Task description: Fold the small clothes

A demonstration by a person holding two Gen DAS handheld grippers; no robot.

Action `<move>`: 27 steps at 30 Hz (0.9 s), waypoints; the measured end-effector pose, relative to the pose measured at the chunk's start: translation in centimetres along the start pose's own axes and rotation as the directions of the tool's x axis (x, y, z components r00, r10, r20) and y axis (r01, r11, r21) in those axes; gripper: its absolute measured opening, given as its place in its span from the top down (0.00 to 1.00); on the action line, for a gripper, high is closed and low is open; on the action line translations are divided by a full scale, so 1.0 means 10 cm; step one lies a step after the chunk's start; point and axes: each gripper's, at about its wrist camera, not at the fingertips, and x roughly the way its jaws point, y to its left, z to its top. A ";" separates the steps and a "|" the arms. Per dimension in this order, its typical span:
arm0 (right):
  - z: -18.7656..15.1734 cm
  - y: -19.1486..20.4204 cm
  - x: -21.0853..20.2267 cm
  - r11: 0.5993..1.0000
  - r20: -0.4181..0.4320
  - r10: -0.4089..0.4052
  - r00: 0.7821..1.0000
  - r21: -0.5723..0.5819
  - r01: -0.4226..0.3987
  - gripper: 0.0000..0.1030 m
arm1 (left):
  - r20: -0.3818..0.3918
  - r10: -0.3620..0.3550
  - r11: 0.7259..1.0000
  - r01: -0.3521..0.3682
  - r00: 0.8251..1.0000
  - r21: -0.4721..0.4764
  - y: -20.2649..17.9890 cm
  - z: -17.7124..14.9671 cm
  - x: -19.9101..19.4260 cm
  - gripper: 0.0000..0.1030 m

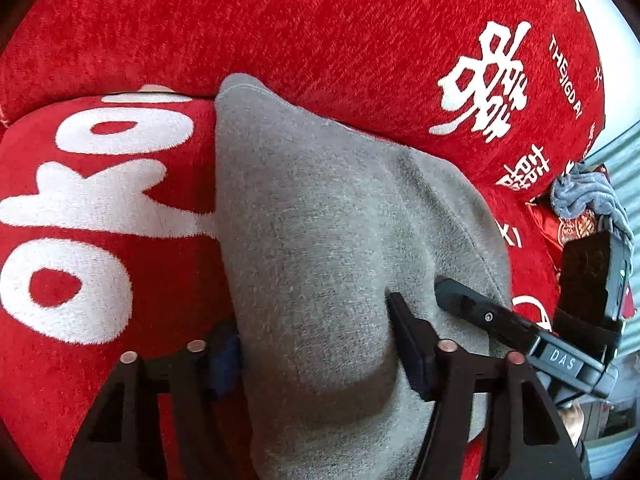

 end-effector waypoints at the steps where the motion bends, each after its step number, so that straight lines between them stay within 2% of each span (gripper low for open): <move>1: 0.00 0.04 -0.03 1.000 0.006 -0.005 1.000 -0.010 0.005 0.51 | 0.008 0.005 1.000 -0.005 1.000 0.005 -0.02 -0.01 -0.04 0.43; 7: -0.07 0.24 -0.14 0.998 0.014 -0.030 0.999 -0.056 0.031 0.53 | 0.022 0.062 0.996 -0.063 0.998 0.058 -0.13 -0.14 -0.17 0.44; 27: -0.82 0.56 -0.45 0.995 0.013 -0.004 1.000 -0.101 0.005 0.53 | 0.061 0.066 0.994 -0.071 0.996 0.080 -0.06 -1.00 -0.73 0.44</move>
